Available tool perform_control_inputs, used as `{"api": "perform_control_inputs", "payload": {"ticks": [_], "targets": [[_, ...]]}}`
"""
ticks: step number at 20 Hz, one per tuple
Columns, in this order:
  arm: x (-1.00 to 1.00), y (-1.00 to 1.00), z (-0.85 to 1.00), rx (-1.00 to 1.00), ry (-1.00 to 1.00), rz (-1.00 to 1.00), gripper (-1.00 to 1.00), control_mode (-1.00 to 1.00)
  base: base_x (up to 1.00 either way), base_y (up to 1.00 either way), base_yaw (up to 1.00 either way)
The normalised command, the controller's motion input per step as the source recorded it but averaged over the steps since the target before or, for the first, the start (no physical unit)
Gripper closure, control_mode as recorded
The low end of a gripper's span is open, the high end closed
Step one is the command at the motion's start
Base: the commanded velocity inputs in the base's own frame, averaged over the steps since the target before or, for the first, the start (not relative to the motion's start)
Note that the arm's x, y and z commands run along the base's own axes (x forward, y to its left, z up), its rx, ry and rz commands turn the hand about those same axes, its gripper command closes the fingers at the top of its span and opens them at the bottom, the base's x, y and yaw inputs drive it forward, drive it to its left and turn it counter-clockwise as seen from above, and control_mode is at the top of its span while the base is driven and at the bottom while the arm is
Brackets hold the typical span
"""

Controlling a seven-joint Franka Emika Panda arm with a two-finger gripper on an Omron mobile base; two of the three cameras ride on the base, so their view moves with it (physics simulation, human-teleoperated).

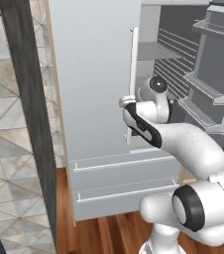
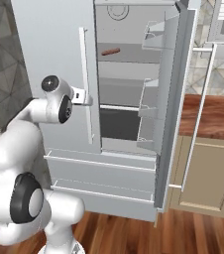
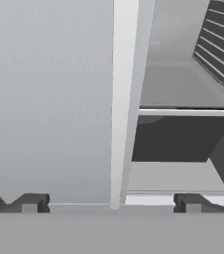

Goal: Move the hot dog bun to the plate on the dining table and place the condiment next to that plate. Then navigate to the fridge and take the sausage and place it on the plate as well.

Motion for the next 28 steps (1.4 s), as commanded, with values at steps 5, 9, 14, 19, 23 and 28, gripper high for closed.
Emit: {"api": "perform_control_inputs", "payload": {"ticks": [5, 9, 14, 19, 23, 28], "targets": [[0.58, -0.01, -0.01, -0.03, 0.00, -0.02, -1.00, -1.00, 0.00, 0.00, 0.00], [0.66, -0.04, -0.06, 0.00, 0.00, 0.00, -1.00, -1.00, 0.00, 0.00, 0.00], [0.63, -0.12, -0.19, 0.00, 0.00, 0.00, -1.00, -1.00, 0.00, 0.00, 0.00], [0.60, -0.05, -0.27, 0.00, 0.02, 0.00, -1.00, -1.00, 0.00, 0.00, 0.00], [0.54, -0.01, -0.33, 0.00, 0.00, 0.00, -1.00, -1.00, 0.00, 0.00, 0.00], [0.40, 0.00, -0.33, 0.00, 0.00, 0.00, 1.00, -1.00, 0.00, 0.00, 0.00]]}}
